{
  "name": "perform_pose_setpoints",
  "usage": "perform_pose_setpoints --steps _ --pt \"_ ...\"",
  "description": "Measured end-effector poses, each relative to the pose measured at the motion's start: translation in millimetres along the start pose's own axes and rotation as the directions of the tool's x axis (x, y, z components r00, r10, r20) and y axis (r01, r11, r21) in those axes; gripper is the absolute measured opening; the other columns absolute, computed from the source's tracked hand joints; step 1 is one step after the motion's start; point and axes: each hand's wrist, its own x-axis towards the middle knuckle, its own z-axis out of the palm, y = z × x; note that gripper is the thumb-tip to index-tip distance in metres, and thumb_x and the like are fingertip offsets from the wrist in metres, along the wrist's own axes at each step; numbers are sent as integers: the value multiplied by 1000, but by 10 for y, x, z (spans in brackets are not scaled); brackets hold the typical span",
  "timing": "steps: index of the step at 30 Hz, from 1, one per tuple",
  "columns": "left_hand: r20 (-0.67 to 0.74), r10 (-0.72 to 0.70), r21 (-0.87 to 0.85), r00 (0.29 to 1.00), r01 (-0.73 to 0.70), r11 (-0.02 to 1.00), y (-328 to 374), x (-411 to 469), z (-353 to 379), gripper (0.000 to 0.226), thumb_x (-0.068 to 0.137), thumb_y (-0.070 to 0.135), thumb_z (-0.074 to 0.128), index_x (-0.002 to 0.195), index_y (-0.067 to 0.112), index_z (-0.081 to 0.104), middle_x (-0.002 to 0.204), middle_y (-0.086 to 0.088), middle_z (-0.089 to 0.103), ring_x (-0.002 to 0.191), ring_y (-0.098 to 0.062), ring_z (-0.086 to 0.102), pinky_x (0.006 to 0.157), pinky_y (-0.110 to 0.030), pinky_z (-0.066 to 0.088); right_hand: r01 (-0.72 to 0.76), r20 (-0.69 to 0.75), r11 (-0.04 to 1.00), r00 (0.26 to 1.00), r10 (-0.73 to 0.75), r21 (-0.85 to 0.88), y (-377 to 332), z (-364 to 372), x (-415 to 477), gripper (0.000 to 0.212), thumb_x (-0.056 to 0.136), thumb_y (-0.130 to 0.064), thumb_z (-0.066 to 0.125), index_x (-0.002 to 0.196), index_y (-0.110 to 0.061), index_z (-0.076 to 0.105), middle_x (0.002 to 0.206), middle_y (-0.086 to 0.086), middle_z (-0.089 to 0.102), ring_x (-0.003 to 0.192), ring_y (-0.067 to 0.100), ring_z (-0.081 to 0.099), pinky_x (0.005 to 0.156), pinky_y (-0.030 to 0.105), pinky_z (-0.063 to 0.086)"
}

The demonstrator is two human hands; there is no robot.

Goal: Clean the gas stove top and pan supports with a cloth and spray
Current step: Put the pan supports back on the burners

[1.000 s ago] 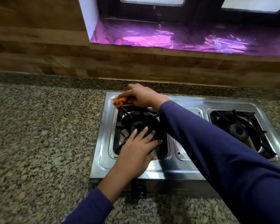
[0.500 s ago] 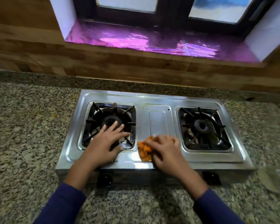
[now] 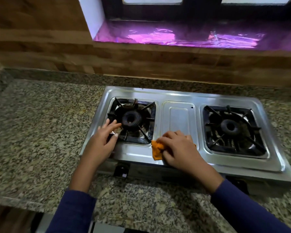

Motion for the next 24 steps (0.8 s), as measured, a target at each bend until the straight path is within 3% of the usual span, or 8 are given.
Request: perform_pose_setpoints --steps 3,5,7,9,12,17,22,24 --pt "-5 -23 54 1000 23 998 -148 -84 -98 38 99 24 53 136 34 53 151 14 38 145 -2 19 116 -49 29 -24 -67 959 997 45 281 113 -49 -2 35 77 -27 51 106 -28 70 100 -5 61 97 20 56 80 36 48" --pt "13 -27 70 1000 26 997 -180 -102 -126 39 99 22 52 138 30 51 152 11 37 145 -4 20 119 -47 23 -87 -212 946 964 158 311 218 -36 240 37 79 -19 57 113 -24 70 103 2 59 99 24 55 85 36 47" --pt "14 -14 107 1000 12 994 -169 -105 -134 40 100 22 52 139 28 51 153 9 36 145 -6 22 122 -41 16 -169 -247 956 942 229 240 240 -5 544 40 84 -15 60 123 -22 66 112 8 56 105 29 52 88 41 48" --pt "19 -11 152 1000 8 988 -169 -96 -126 40 100 24 51 140 28 51 154 9 35 145 -9 25 121 -36 16 -220 -194 971 952 235 99 193 10 768 37 88 -19 59 124 -24 65 117 8 54 108 31 49 85 45 48" --pt "42 -52 185 998 44 982 -189 -88 -118 42 99 32 50 141 35 48 155 15 33 145 -23 28 114 -49 32 -208 -120 976 972 200 -61 69 -5 727 32 88 -25 57 119 -25 64 116 4 54 107 29 48 83 44 48" --pt "46 -31 230 998 20 973 -211 -92 -134 42 99 33 49 141 36 48 153 16 34 144 -28 31 110 -52 37 -195 -92 981 977 192 -22 -324 117 29 37 80 -27 61 117 -26 65 110 3 56 98 28 52 76 43 51" --pt "63 -14 271 998 -3 963 -131 -39 -221 39 99 34 49 138 34 52 150 11 43 137 -30 42 103 -51 44 -343 -137 933 935 328 -109 -877 380 -16 25 72 -22 71 93 -13 63 98 9 57 86 32 56 64 41 49" --pt "74 22 297 997 -43 954 -100 -1 -261 38 98 32 51 136 32 55 145 8 50 128 -28 52 98 -47 48 -378 -163 916 920 356 -136 -1007 387 61 25 72 -23 72 93 -11 64 99 10 57 85 33 57 63 41 49"
